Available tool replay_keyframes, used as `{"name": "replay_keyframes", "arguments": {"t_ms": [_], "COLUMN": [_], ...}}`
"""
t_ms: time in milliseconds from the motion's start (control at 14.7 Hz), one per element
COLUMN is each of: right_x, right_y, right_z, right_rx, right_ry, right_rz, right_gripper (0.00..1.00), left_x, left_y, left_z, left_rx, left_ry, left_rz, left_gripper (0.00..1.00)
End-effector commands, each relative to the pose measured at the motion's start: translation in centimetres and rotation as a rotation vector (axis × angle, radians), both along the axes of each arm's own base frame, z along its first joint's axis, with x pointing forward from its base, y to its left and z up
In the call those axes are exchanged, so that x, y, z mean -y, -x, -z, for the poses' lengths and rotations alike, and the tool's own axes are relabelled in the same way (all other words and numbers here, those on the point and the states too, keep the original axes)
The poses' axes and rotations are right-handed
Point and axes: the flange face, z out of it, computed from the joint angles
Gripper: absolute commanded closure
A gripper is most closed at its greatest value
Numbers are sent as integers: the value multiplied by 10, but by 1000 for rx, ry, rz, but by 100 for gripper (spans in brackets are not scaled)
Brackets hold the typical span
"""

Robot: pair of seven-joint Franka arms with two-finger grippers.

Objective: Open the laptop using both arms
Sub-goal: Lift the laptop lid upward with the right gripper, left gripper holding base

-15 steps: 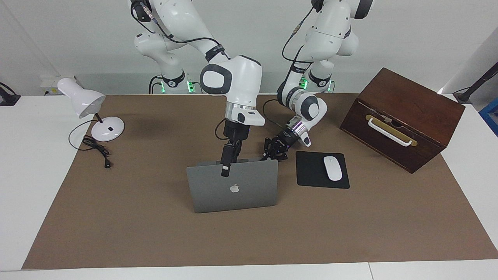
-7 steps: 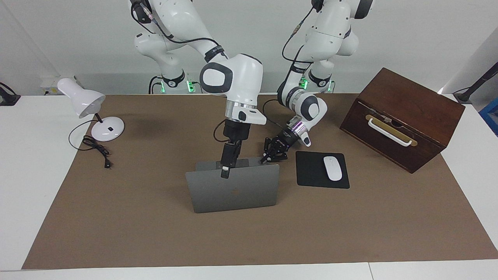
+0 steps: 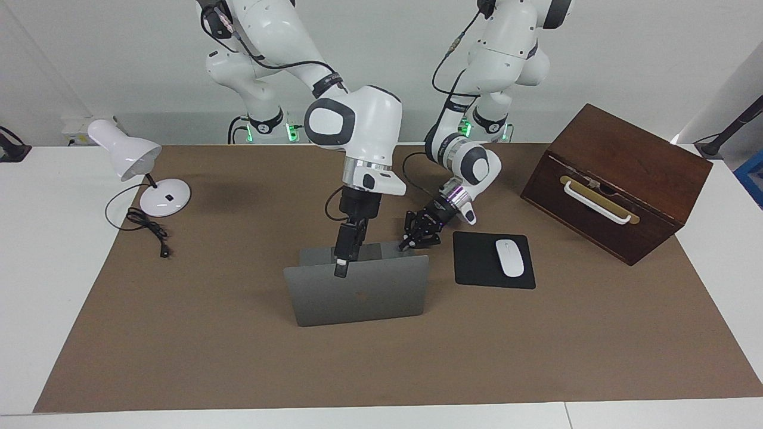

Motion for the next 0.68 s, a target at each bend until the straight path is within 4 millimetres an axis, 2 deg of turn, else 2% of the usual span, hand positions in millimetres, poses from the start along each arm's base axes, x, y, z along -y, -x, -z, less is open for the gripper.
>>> {"name": "replay_keyframes", "arguments": {"t_ms": [0, 614], "right_x": [0, 2], "right_y": [-17, -31], "right_z": [-1, -5], "right_rx": [27, 44], "right_ry": [15, 31], "right_rz": [5, -8], "right_gripper": [0, 0], "left_x": [-8, -8], "left_y": [4, 4], "left_z": [42, 42], "left_rx": [-44, -43], "left_ry": [-58, -60], "left_rz": [-33, -33], "left_gripper": [100, 100]}}
